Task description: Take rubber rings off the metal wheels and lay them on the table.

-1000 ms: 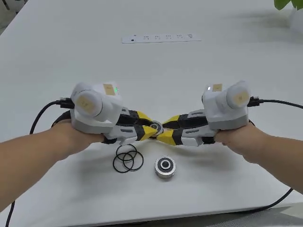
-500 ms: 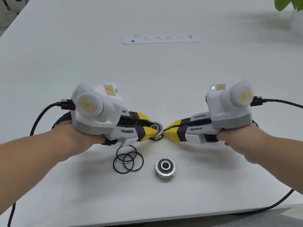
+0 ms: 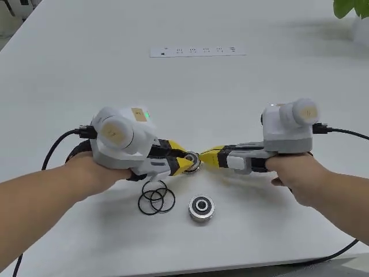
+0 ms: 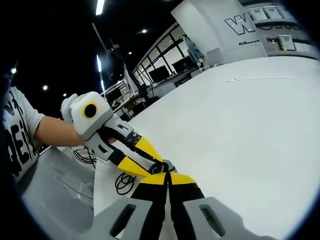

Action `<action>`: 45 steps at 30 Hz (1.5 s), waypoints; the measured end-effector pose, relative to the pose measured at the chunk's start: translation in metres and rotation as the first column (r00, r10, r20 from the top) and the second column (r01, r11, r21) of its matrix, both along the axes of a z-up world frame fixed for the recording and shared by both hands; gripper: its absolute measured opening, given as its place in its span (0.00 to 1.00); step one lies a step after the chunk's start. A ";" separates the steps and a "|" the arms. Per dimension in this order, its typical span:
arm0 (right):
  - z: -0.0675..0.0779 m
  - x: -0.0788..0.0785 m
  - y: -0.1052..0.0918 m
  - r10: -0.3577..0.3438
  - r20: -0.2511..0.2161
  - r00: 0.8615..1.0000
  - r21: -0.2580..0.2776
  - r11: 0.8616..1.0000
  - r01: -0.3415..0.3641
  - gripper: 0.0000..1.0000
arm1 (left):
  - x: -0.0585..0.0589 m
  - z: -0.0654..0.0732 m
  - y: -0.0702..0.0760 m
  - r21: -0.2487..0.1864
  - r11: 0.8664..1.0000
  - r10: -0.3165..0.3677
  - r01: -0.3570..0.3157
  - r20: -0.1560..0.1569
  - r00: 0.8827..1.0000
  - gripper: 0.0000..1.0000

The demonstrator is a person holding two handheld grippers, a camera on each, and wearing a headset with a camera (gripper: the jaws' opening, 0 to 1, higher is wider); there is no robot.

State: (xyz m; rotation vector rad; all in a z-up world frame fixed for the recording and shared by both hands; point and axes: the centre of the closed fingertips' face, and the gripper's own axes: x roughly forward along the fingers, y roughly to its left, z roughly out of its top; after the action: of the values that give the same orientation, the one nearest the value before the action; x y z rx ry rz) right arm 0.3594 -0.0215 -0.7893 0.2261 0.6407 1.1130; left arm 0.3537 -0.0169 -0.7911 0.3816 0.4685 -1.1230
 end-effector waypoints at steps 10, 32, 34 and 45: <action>0.006 -0.008 0.008 0.042 0.007 0.999 0.003 0.999 -0.042 0.00 | 0.002 -0.001 0.002 0.009 1.000 0.007 -0.007 0.003 1.000 0.11; 0.031 -0.009 0.010 0.055 0.022 0.998 0.078 0.995 -0.057 0.00 | -0.004 0.023 0.005 -0.067 0.998 -0.005 0.009 0.053 0.999 0.27; 0.034 -0.009 0.011 0.057 0.016 0.998 0.092 0.994 -0.058 0.00 | -0.008 0.032 0.008 -0.097 0.995 -0.011 0.014 0.038 0.999 0.28; 0.036 -0.035 0.034 0.153 -0.027 0.988 0.120 0.982 -0.149 0.00 | -0.036 0.050 0.046 -0.127 0.992 -0.020 0.024 0.036 0.999 0.40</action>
State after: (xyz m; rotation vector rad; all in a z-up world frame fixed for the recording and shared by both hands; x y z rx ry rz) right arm 0.3247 0.0125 -0.7530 0.3032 0.6335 1.2967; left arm 0.3174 0.0287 -0.7407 0.2944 0.3612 -1.1593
